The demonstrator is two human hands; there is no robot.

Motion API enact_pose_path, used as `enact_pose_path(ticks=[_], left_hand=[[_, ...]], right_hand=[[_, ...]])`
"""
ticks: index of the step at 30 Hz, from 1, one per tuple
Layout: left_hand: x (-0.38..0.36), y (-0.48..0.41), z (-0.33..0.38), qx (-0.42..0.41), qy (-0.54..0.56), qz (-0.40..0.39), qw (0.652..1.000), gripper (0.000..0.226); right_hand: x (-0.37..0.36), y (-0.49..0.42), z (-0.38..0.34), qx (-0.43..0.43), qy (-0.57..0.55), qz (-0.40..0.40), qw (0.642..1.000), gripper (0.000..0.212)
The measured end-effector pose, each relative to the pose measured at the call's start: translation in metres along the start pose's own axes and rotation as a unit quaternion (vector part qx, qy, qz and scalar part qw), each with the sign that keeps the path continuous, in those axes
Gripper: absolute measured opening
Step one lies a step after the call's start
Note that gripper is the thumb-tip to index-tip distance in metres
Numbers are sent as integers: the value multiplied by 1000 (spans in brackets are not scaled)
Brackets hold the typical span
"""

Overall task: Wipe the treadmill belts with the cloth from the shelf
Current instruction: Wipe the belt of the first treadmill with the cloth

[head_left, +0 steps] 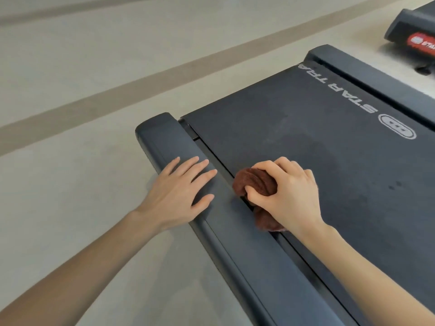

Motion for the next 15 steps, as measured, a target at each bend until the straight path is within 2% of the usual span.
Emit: enact_pose_path(ticks=[5,11,15], left_hand=[[39,-15,-25,-11,8,10,1000,55],[50,-40,-88,-23,18,8,1000,56],[58,-58,-141,-48,23,-8,999,55]], right_hand=[[12,-36,-18,-5,-22,1,1000,36],[-19,-77,-48,-41,2,-23,999,35],[-34,-108,-76,-99,27,-35,994,34]])
Point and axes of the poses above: each hand's wrist, its own y-axis away from the middle knuckle, its own x-axis out of the back of the hand, z = x × y, the point moved 8 cm from there along -y, towards the middle knuckle, and after that the axes turned 5 degrees about z, right-handed, at the moved point
